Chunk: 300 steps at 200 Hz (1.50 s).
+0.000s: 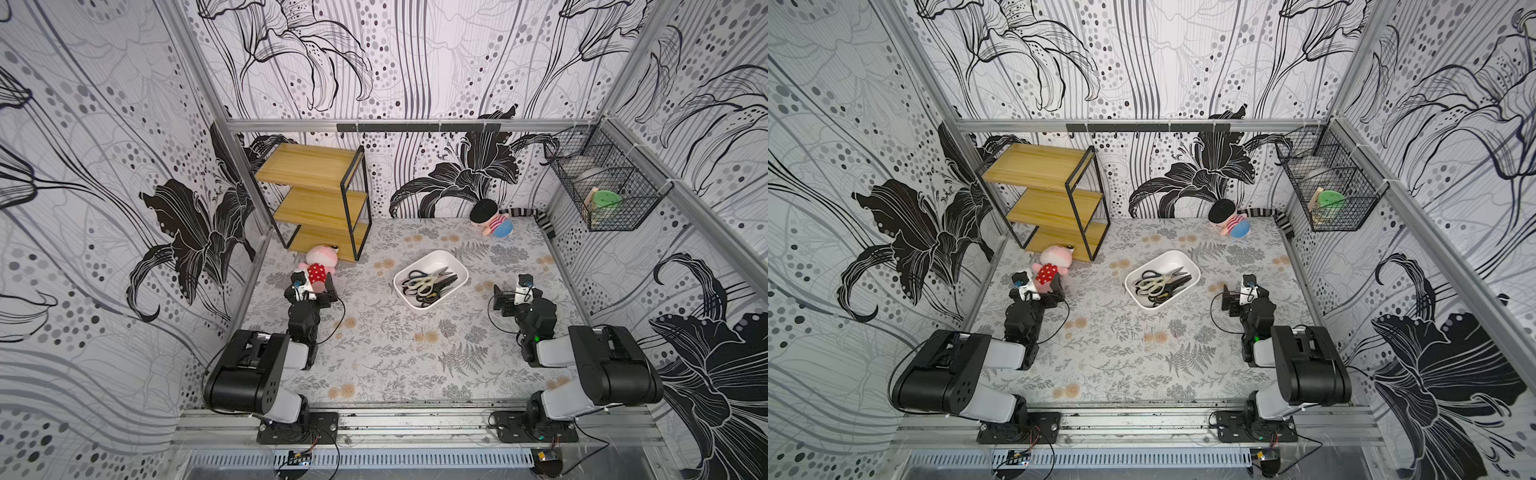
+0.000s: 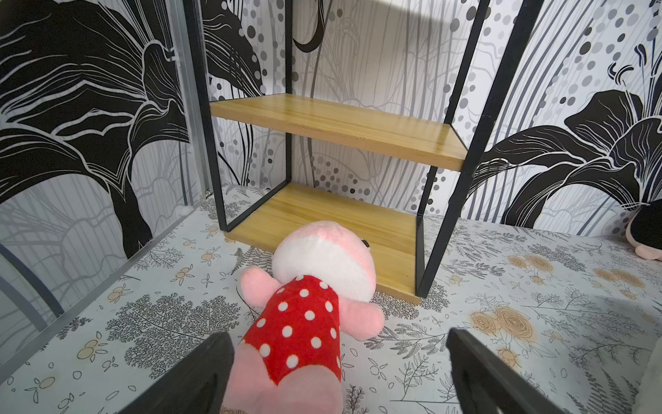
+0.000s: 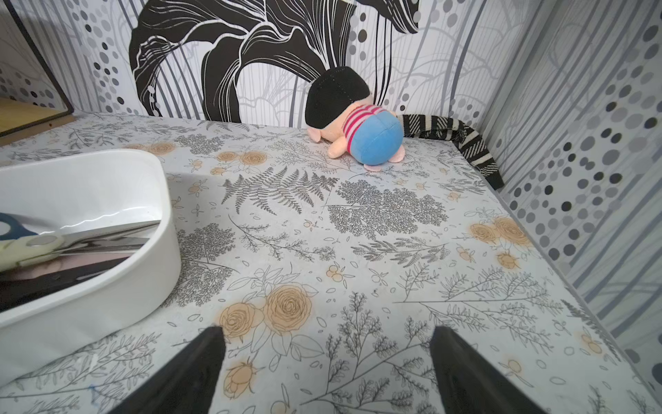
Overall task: Take the scissors out of the storage box
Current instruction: Adjust the storage box at the center of the board.
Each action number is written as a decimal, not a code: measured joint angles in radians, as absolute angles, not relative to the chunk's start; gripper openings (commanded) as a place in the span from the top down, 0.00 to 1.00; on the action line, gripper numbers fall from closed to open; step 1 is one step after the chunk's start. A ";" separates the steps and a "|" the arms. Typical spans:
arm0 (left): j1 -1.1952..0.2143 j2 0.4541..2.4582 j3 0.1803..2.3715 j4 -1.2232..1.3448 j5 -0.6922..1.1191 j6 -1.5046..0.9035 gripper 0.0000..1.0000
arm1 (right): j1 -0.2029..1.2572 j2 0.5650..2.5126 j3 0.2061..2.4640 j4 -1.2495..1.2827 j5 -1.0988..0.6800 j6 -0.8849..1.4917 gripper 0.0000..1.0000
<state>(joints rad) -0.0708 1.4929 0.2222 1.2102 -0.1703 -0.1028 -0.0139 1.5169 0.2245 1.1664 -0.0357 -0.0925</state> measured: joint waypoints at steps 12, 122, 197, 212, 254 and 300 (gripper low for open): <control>-0.071 1.493 0.222 1.210 -0.167 -0.102 0.02 | -0.014 1.517 0.224 1.166 -0.036 -0.093 0.04; -0.071 1.493 0.222 1.210 -0.164 -0.099 0.02 | -0.014 1.512 0.225 1.166 -0.036 -0.090 0.05; -0.072 1.469 0.223 1.173 -0.171 -0.098 0.02 | -0.014 1.477 0.275 1.037 -0.008 -0.086 0.05; -0.083 1.409 0.235 1.092 -0.186 -0.091 0.02 | -0.014 1.435 0.380 0.876 0.019 -0.082 0.05; -0.154 1.204 0.409 0.728 -0.243 -0.103 0.02 | -0.016 1.254 0.535 0.624 0.054 -0.029 0.05; -0.247 1.218 0.798 0.224 -0.243 -0.223 0.02 | -0.017 1.223 0.800 0.178 0.046 0.275 0.05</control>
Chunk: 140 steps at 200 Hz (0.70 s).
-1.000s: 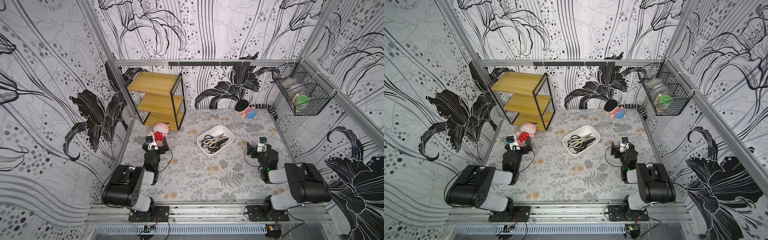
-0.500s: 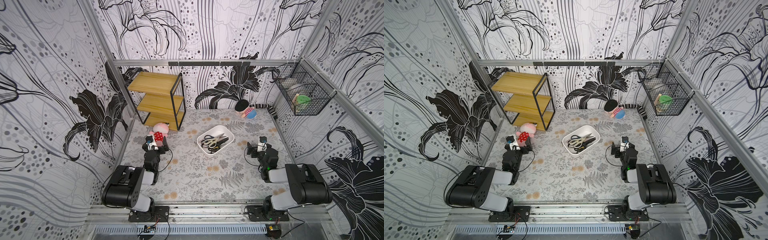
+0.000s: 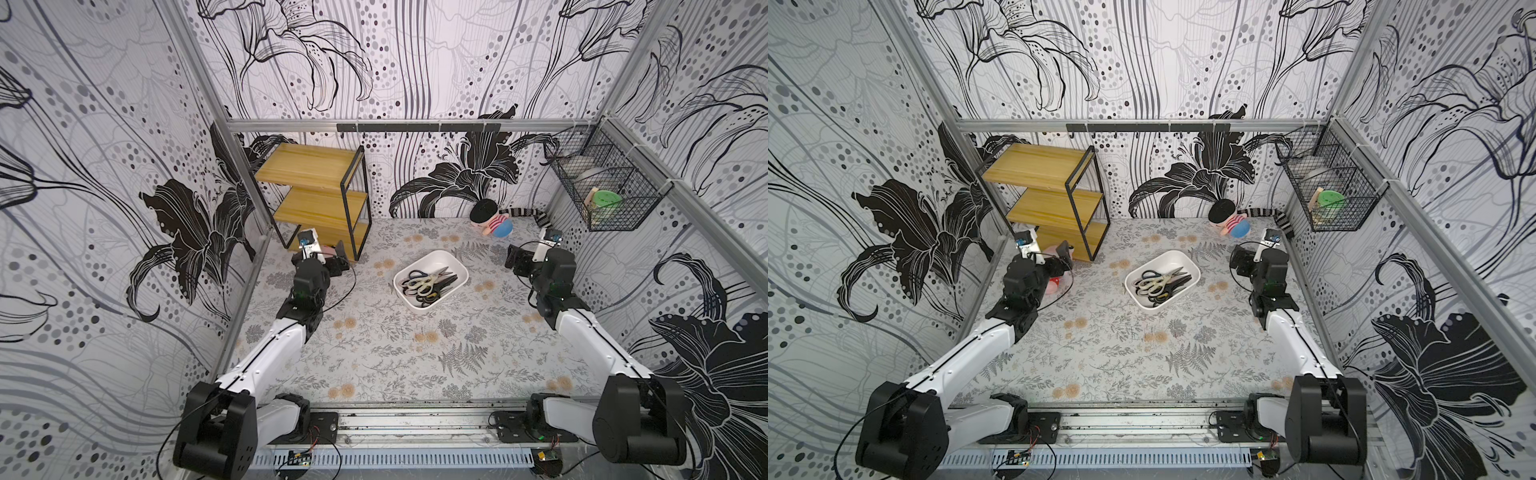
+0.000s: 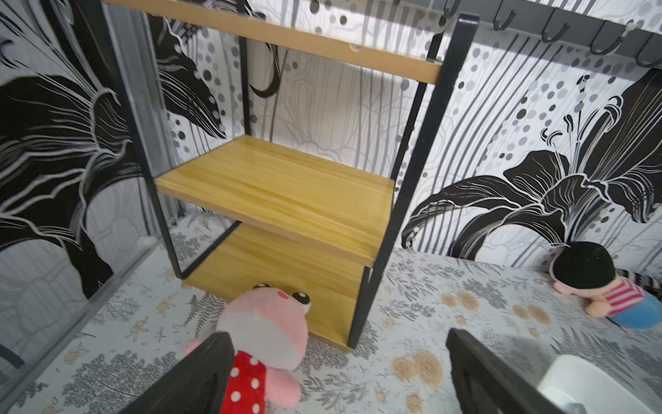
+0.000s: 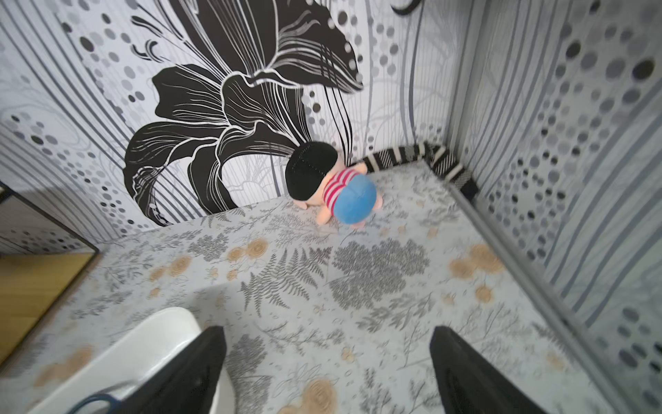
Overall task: Take the scissors out of the storage box
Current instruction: Adjust the storage box at the center of the board.
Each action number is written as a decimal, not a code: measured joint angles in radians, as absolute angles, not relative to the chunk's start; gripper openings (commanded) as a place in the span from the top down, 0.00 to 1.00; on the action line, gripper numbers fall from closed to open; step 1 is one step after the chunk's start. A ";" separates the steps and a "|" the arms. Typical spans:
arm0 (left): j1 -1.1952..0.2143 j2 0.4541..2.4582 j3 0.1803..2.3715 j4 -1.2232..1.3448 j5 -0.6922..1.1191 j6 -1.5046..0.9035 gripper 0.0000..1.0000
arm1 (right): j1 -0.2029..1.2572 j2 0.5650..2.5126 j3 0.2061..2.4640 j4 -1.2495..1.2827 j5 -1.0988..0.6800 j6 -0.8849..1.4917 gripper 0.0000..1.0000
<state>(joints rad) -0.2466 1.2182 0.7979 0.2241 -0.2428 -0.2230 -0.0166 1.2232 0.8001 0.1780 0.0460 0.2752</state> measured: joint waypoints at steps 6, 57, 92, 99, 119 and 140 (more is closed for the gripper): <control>-0.259 1.245 0.848 0.170 -0.233 -0.232 0.02 | -0.017 1.221 0.805 0.157 0.040 0.306 0.05; -0.452 1.515 1.194 -0.146 -0.149 -0.217 0.01 | -0.017 1.135 0.680 -0.004 0.007 0.455 0.01; -0.554 1.764 1.471 -0.292 -0.100 -0.173 0.08 | -0.017 1.077 0.682 -0.133 -0.020 0.502 0.13; -0.567 1.814 1.525 -0.315 -0.089 -0.166 0.11 | -0.017 1.067 0.683 -0.163 -0.034 0.517 0.15; -0.586 1.938 1.645 -0.374 -0.059 -0.157 0.28 | -0.017 1.042 0.683 -0.234 -0.072 0.551 0.22; -0.587 2.050 1.752 -0.447 -0.041 -0.141 0.44 | -0.016 1.015 0.673 -0.284 -0.110 0.595 0.31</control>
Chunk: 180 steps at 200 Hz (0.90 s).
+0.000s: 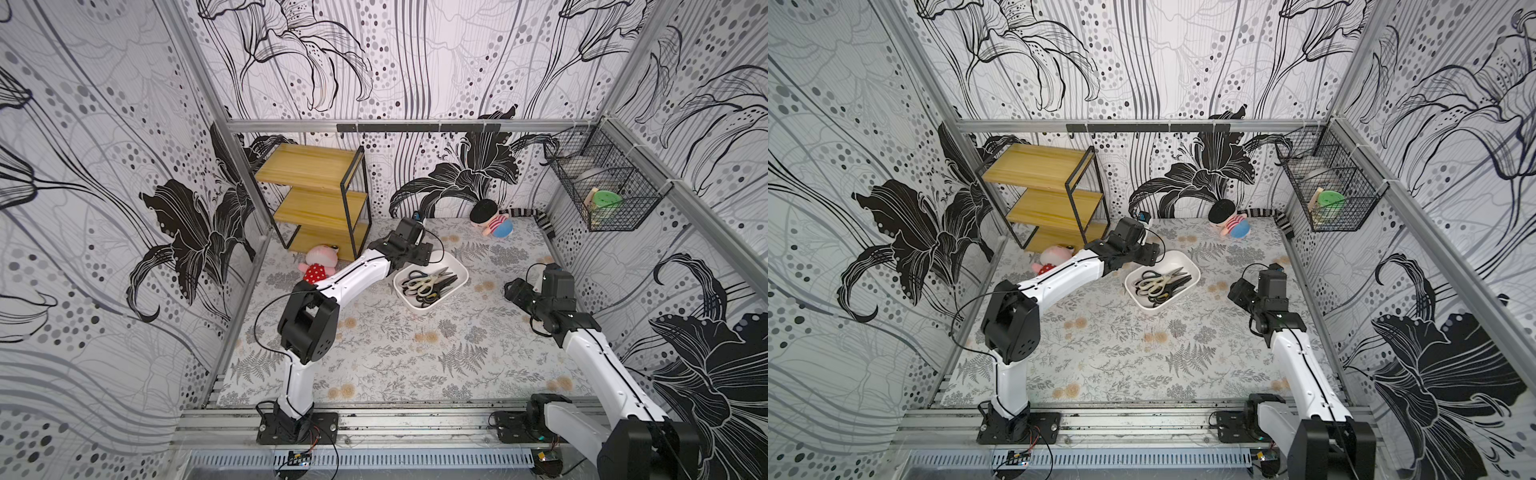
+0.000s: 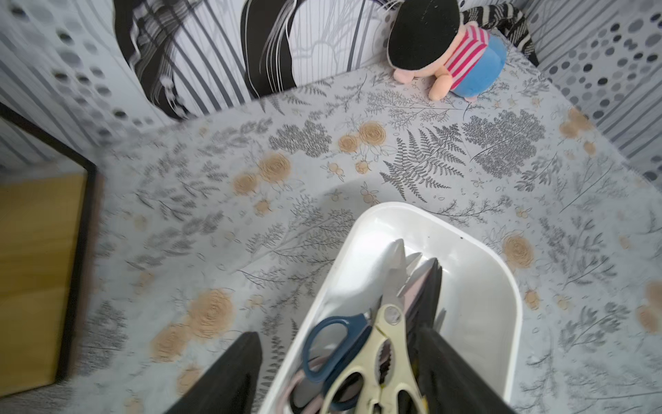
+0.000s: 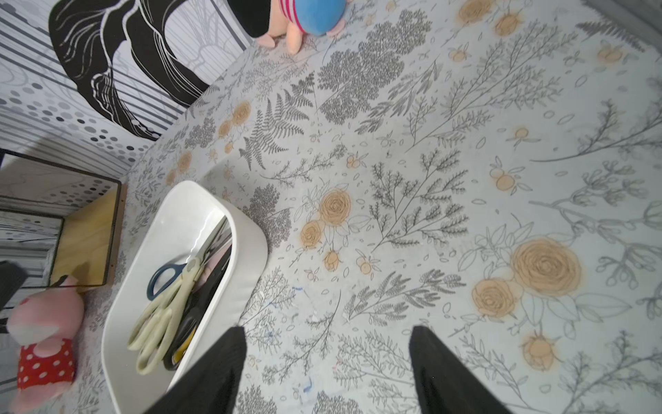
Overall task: Take the scissors out of the storage box
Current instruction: Adjust the storage box at the center of the board.
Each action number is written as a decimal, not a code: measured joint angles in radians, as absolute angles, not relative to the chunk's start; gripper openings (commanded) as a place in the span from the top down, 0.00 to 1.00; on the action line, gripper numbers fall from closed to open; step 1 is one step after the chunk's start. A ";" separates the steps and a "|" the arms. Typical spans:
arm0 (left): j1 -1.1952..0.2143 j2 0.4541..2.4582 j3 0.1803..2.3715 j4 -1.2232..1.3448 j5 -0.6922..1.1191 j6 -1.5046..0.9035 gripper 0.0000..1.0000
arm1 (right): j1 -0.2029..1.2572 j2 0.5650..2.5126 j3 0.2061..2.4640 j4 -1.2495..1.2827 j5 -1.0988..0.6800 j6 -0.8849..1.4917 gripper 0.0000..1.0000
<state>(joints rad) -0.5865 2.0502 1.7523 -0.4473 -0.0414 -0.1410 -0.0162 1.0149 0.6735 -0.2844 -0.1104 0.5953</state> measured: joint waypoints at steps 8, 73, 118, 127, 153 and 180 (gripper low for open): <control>-0.587 2.087 1.785 -0.474 -0.036 -0.136 0.46 | -0.012 1.005 0.665 -0.300 -0.121 0.609 0.34; -0.586 2.178 1.817 -0.593 -0.055 -0.090 0.49 | 0.262 1.135 0.715 -0.389 -0.057 0.693 0.39; -0.581 2.191 1.817 -0.593 -0.059 -0.070 0.52 | 0.333 1.279 0.799 -0.390 -0.028 0.715 0.41; -0.580 2.197 1.817 -0.593 -0.059 -0.068 0.52 | 0.339 1.289 0.809 -0.390 -0.025 0.715 0.41; -0.570 2.211 1.817 -0.589 -0.058 -0.054 0.53 | 0.342 1.291 0.816 -0.389 -0.014 0.719 0.42; -0.549 2.233 1.818 -0.590 -0.050 -0.046 0.57 | 0.344 1.291 0.816 -0.391 -0.006 0.720 0.43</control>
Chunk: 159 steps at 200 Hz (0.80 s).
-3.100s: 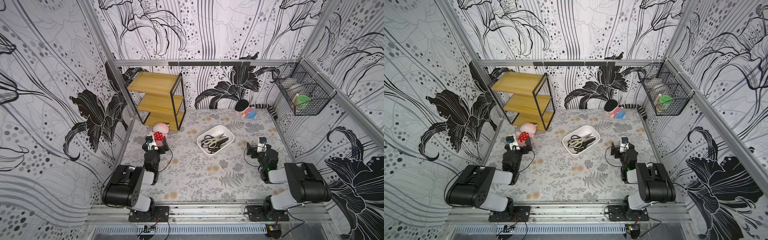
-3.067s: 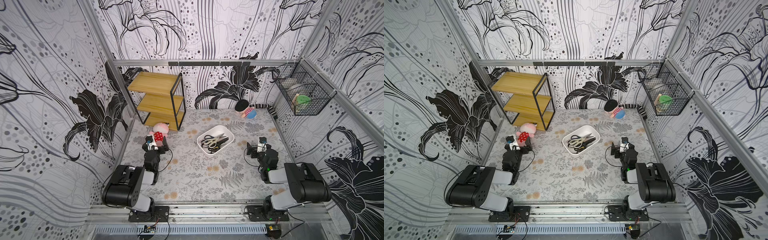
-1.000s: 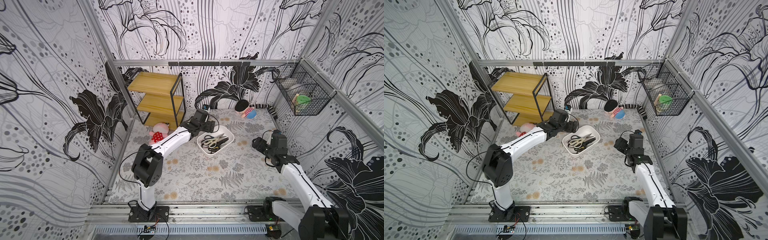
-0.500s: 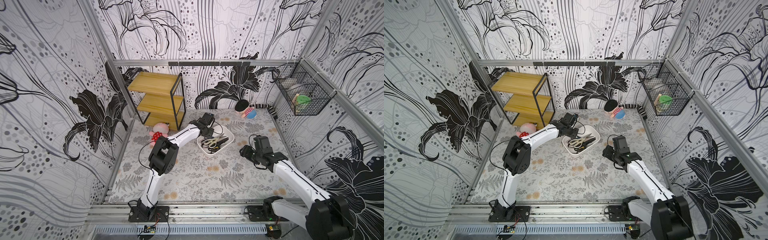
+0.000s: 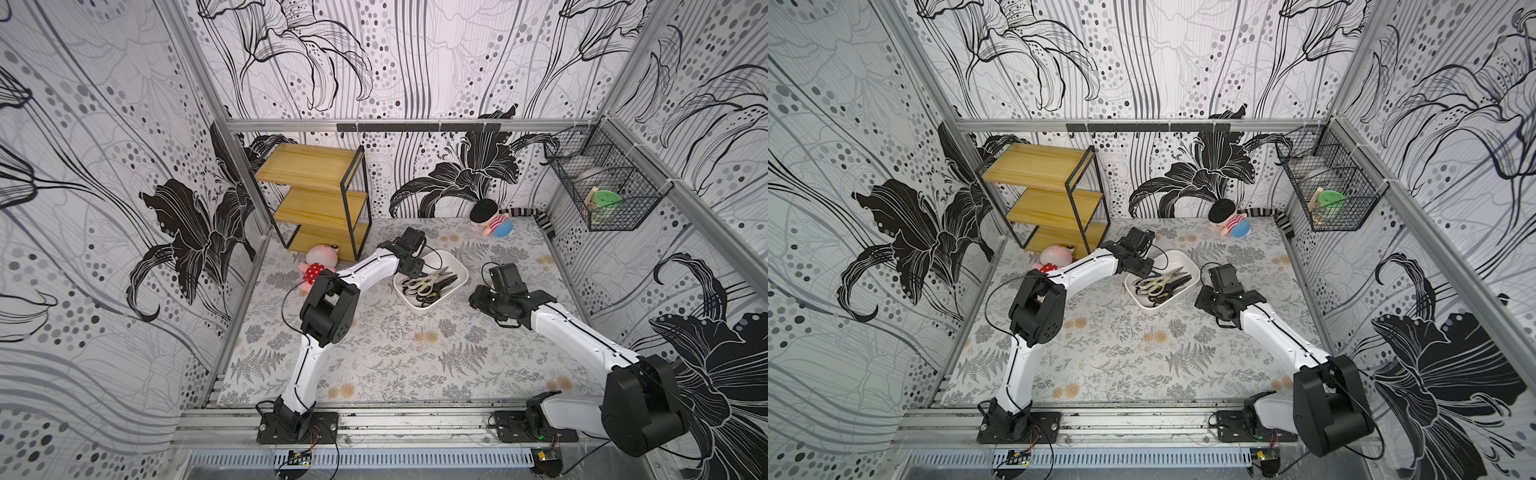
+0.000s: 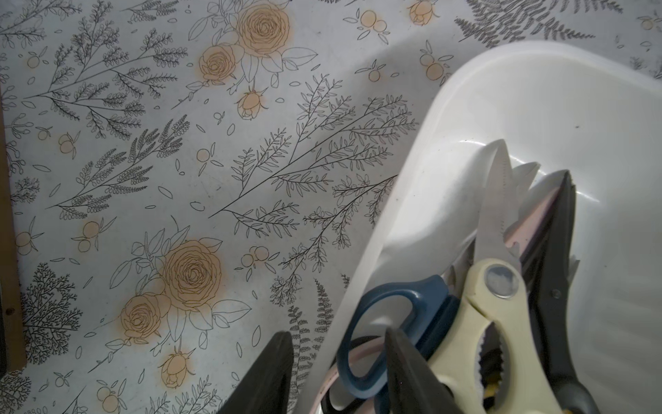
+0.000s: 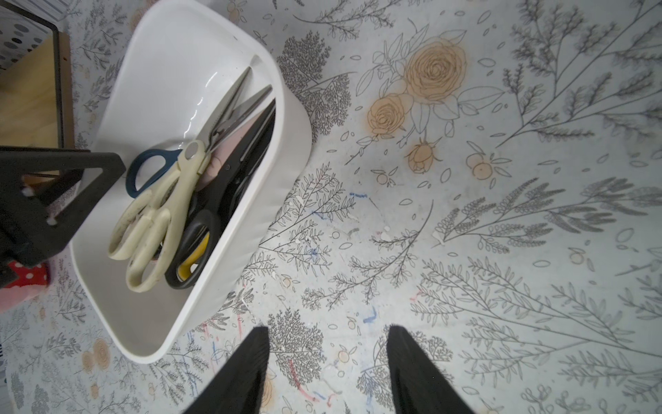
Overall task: Take the scissors out of the storage box
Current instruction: Adjust the storage box at the center of the board.
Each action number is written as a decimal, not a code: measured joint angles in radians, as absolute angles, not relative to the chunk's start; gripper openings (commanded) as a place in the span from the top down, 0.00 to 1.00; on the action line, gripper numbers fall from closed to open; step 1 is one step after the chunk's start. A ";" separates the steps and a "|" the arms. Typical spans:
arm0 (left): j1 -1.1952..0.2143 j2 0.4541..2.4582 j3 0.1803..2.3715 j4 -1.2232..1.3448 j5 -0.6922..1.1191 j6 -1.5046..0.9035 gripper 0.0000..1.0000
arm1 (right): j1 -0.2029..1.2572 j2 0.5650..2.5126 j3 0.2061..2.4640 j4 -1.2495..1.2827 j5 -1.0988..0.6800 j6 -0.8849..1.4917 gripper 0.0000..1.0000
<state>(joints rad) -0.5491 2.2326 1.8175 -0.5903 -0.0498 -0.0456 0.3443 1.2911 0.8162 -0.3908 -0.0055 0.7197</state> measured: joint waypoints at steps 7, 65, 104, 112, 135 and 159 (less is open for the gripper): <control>-0.543 2.240 1.818 -0.591 -0.047 -0.042 0.60 | 0.345 1.291 0.816 -0.392 -0.003 0.721 0.44; -0.531 2.254 1.818 -0.591 0.001 -0.020 0.96 | 0.347 1.295 0.824 -0.398 0.002 0.722 0.48; -0.531 2.223 1.758 -0.548 0.007 -0.053 1.00 | 0.377 1.350 0.888 -0.401 0.002 0.718 0.52; -0.531 2.204 1.726 -0.535 0.004 -0.066 1.00 | 0.389 1.368 0.909 -0.405 0.002 0.718 0.52; -0.531 2.127 1.607 -0.509 -0.004 -0.123 1.00 | 0.430 1.437 0.994 -0.419 0.002 0.713 0.55; -0.531 2.012 1.443 -0.464 -0.013 -0.226 1.00 | 0.469 1.526 1.105 -0.442 0.001 0.702 0.55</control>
<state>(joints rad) -0.5312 2.0117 1.4433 -0.4637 -0.0128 -0.2256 0.4690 1.5257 1.1046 -0.4419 0.0010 0.7021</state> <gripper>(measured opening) 0.096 0.451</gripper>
